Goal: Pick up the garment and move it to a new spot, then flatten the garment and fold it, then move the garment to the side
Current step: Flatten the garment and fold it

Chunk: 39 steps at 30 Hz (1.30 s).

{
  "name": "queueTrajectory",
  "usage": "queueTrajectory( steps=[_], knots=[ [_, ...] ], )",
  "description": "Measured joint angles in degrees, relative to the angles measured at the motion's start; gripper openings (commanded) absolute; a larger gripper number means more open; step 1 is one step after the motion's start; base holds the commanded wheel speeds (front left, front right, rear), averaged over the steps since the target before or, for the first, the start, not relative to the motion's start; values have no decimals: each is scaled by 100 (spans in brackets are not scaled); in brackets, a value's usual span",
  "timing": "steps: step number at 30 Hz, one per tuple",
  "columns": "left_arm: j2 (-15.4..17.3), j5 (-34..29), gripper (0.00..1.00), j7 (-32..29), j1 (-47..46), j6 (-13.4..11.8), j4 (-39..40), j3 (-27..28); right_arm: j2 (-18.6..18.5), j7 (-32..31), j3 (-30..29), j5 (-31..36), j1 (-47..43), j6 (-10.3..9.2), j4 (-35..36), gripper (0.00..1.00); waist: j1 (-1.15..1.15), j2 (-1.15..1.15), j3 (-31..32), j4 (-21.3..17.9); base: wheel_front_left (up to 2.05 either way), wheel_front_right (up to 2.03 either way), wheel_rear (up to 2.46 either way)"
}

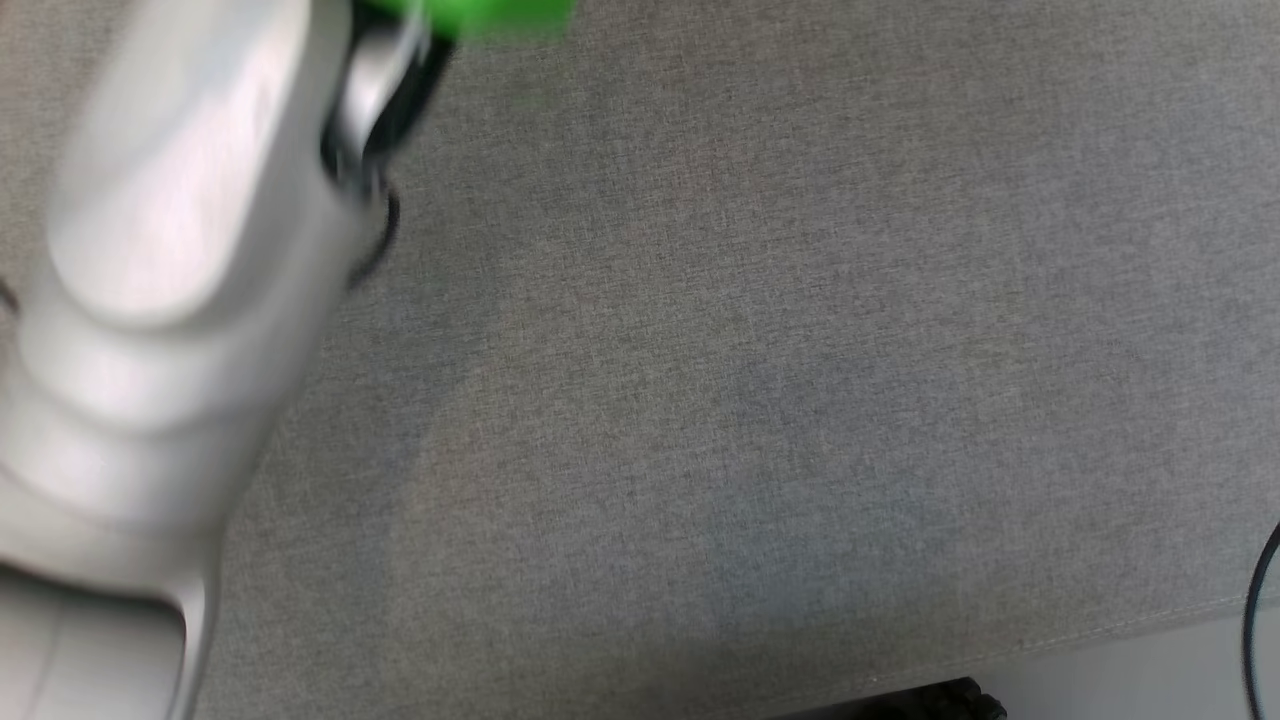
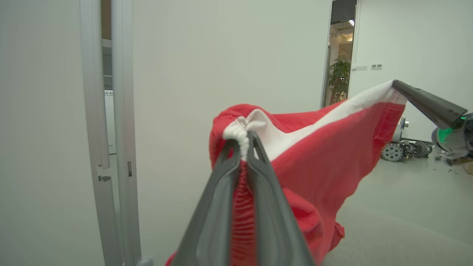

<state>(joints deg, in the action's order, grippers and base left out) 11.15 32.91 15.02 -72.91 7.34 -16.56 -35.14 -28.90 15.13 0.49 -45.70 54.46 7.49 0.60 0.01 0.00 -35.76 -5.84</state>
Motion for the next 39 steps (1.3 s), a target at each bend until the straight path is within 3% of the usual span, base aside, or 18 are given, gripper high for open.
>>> queueTrajectory(
  steps=[3,8,12,19,24,30,39],
  knots=[
    [216,203,0,2,1277,3,705,141,37,0,-67,21,-1188,0,485,0,0,0,75,14,0,0,0],
    [582,367,0,0,3264,4,1307,-131,-46,0,185,638,-3375,0,987,0,-1,0,391,52,0,0,0],
    [588,230,0,1,4373,4,1479,-69,345,0,158,649,-4608,0,1252,0,-1,0,729,149,0,0,0],
    [397,-177,0,1,5707,4,1567,232,686,0,60,670,-5991,0,1722,0,-1,0,1281,302,0,0,0],
    [385,-355,0,1,6342,4,1811,414,735,0,-278,628,-6746,0,2350,0,-1,0,1607,427,0,0,0],
    [446,-403,0,1,6674,4,2046,377,391,0,-290,921,-7263,0,2620,0,-1,0,1877,589,0,0,0],
    [48,36,0,-19,5669,4,1657,-250,-198,0,-401,990,-6377,0,1501,0,-1,0,1817,921,0,0,0]
  ],
)
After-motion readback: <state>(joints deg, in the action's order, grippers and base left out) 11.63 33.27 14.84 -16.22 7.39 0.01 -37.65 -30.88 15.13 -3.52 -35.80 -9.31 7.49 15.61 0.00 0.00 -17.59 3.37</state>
